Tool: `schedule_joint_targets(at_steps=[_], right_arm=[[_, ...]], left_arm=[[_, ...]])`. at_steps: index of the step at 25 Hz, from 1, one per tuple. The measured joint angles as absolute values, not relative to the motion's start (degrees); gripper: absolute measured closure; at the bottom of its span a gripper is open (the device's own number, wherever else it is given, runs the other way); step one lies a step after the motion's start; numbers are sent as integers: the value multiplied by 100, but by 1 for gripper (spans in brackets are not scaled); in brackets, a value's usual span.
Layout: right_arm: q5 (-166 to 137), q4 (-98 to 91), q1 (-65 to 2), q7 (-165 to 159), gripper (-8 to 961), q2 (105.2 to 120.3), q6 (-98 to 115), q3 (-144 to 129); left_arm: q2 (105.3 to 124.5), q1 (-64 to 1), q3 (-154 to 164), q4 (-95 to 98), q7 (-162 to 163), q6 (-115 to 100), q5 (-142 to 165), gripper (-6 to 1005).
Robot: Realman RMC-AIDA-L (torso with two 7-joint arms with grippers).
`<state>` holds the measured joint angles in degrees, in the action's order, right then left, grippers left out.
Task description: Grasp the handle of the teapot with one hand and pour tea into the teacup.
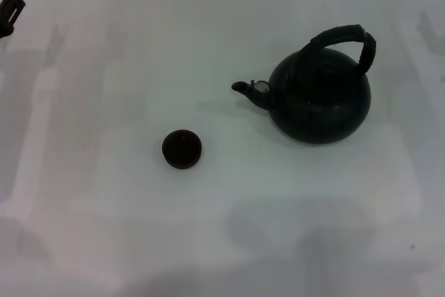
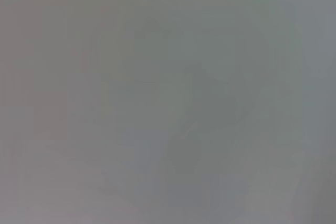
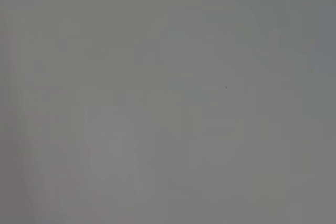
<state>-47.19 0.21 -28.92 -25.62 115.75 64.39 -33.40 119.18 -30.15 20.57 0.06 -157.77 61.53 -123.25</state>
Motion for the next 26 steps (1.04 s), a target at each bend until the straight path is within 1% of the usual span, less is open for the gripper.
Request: schedule_joint_targets(at_steps=[26], right_arm=[[-4719,-90,-2899,-2531,81,11566,6342,-3340]], left_arm=[[11924,-3036,2066,-33,-15776,6243,-12321,112]])
